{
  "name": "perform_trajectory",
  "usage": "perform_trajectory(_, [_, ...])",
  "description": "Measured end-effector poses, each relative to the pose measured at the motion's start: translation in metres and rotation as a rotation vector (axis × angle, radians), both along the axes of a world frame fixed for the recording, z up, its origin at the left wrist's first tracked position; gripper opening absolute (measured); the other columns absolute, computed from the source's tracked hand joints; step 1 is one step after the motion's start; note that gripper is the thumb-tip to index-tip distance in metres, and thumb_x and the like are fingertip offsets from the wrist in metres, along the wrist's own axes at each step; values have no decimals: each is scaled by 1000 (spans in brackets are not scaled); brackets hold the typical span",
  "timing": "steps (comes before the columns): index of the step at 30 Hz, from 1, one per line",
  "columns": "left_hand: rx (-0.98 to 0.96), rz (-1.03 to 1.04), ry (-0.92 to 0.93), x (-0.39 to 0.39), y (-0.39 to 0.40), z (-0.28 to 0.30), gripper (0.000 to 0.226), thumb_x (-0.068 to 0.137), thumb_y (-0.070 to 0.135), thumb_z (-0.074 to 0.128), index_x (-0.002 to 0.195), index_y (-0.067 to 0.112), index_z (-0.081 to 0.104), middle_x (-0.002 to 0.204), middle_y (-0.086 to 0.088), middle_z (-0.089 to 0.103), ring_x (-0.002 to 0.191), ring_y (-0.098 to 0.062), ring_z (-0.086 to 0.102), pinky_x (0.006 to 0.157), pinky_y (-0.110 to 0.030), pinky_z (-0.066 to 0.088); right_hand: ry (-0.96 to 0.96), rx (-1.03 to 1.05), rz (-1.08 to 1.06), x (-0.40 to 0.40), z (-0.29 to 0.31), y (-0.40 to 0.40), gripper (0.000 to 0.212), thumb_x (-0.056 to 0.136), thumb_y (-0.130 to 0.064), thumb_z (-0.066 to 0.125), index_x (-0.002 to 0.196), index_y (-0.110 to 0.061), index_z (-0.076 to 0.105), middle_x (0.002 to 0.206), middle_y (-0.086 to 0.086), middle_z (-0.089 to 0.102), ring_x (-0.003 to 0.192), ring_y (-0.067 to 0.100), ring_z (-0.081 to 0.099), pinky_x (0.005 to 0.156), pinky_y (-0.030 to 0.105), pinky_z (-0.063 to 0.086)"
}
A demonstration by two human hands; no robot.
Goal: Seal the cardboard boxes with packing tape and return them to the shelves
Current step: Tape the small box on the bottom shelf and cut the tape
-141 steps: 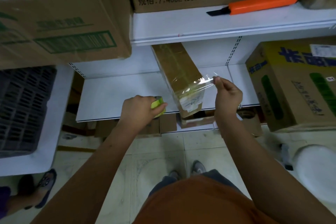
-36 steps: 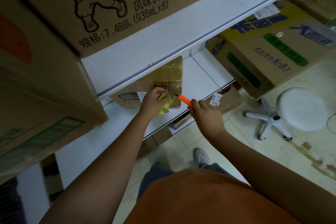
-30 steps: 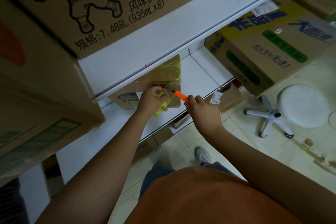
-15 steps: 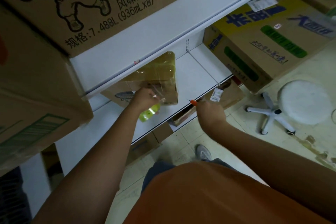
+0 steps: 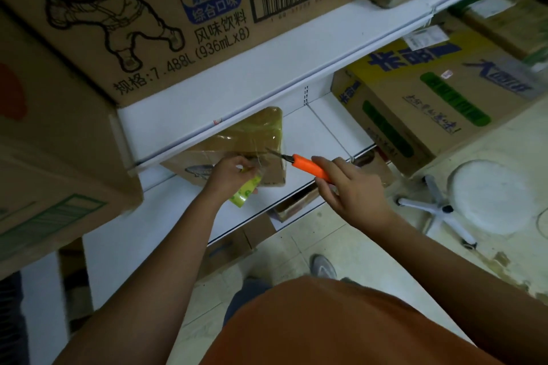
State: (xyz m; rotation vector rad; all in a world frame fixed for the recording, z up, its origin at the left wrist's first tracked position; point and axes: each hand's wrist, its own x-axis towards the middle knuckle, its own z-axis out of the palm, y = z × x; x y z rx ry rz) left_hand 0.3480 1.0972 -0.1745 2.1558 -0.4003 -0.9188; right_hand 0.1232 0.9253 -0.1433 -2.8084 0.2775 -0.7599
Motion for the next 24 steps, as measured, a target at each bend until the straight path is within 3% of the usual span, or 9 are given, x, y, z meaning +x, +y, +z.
perform_trajectory(3, [2, -14, -60, -4, -6, 5, 31, 72, 48, 78, 77, 20, 66, 99, -6, 71, 92, -28, 69, 87, -44, 56, -287, -199, 108, 19, 67, -21, 36, 104, -33, 47, 129, -11, 59, 92, 9, 68, 72, 20, 58, 57, 28, 44])
perform_trajectory(6, [43, -25, -144, -10, -13, 12, 15, 87, 31, 74, 84, 19, 66, 100, -8, 69, 95, -26, 64, 84, -34, 51, -419, -353, 146, 47, 127, -40, 37, 101, -30, 57, 133, -11, 63, 98, 10, 69, 82, 26, 55, 70, 36, 43])
perform_trajectory(9, [21, -36, -145, -16, -14, 15, 11, 90, 29, 71, 83, 24, 64, 96, -5, 67, 95, -24, 64, 80, -31, 50, -287, -436, 87, 85, 159, -62, 35, 104, -35, 51, 133, -20, 62, 108, 5, 67, 93, 30, 56, 81, 39, 37])
perform_trajectory(14, [16, -4, -142, -20, -11, 19, 14, 91, 25, 70, 79, 28, 63, 96, -3, 66, 91, -19, 61, 75, -27, 47, 67, -299, 114, 116, 172, -77, 52, 100, -49, 36, 143, -26, 53, 135, 5, 57, 125, 36, 45, 103, 47, 31])
perform_trajectory(16, [9, -6, -139, -21, -11, 19, 8, 92, 26, 70, 86, 23, 65, 95, -2, 64, 88, -17, 60, 74, -26, 45, -141, -293, 158, 97, 167, -58, 45, 102, -41, 43, 135, -14, 59, 130, 10, 60, 120, 33, 48, 102, 48, 36])
perform_trajectory(18, [-2, 19, -126, -21, -9, 18, 10, 91, 27, 70, 90, 18, 67, 93, -2, 65, 86, -19, 63, 72, -24, 46, -358, -251, 345, 73, 133, -31, 22, 100, -22, 53, 109, -9, 67, 102, 12, 67, 93, 31, 56, 81, 41, 44])
perform_trajectory(21, [-18, 83, -46, -16, 1, 11, 12, 88, 29, 72, 85, 18, 68, 93, -10, 71, 78, -31, 72, 72, -38, 61, -50, -189, 405, 73, 47, -13, 17, 92, -20, 63, 106, -9, 64, 95, 15, 65, 82, 34, 59, 67, 40, 50])
perform_trajectory(22, [-31, 95, -29, -18, 5, 13, 9, 89, 24, 73, 85, 17, 68, 97, -13, 71, 76, -34, 73, 72, -47, 62, 135, -104, 331, 84, 24, -15, 40, 87, -26, 71, 122, -8, 61, 113, 20, 63, 95, 40, 60, 74, 46, 54])
perform_trajectory(24, [-51, 126, -21, -23, 14, 15, 7, 92, 12, 70, 86, 10, 67, 100, -13, 69, 70, -28, 74, 64, -46, 62, 430, 98, 220, 109, -3, -20, 94, 80, -47, 77, 155, -14, 30, 154, 27, 30, 130, 53, 39, 101, 59, 46])
